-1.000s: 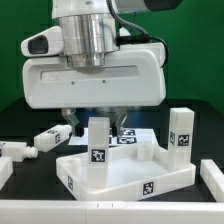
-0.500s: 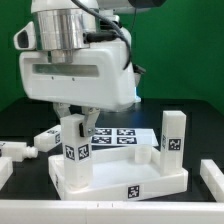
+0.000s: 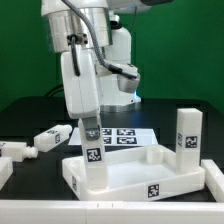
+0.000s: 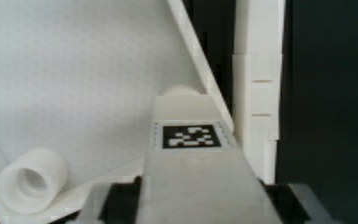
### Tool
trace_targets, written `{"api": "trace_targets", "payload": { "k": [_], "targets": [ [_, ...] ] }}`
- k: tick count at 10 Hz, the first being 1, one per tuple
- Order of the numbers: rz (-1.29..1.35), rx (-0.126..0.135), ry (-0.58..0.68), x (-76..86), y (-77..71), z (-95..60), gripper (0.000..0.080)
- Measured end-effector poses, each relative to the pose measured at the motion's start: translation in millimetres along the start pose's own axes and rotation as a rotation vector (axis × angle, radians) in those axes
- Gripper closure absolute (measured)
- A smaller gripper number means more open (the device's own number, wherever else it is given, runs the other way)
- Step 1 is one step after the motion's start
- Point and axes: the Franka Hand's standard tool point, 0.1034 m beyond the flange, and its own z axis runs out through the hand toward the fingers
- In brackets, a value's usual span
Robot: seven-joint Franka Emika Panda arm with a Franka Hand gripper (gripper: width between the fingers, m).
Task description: Assemble desk
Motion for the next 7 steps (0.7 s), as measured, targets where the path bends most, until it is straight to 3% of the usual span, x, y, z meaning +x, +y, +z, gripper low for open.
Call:
{"api": "trace_targets", "payload": {
  "k": [2,3,4,5,6,7],
  "targets": [
    [-0.041,-0.003,0.002,0.6,0.7,0.9,0.0515],
    [-0.173,-0.015,0.006,0.9,2.7,1.7,0.0315],
    [-0.405,-0.011,0.012,0.9,3.4,4.2,0.0315],
    [-0.586,-0.021,0.009,-5.2,4.8,6.7,0.0204],
    [-0.728,-0.037,0.012,-11.6,6.2,8.9,0.0165],
    [-0.767,-0.036,0.013,-9.5,5.9,8.5,0.0165]
  ]
}}
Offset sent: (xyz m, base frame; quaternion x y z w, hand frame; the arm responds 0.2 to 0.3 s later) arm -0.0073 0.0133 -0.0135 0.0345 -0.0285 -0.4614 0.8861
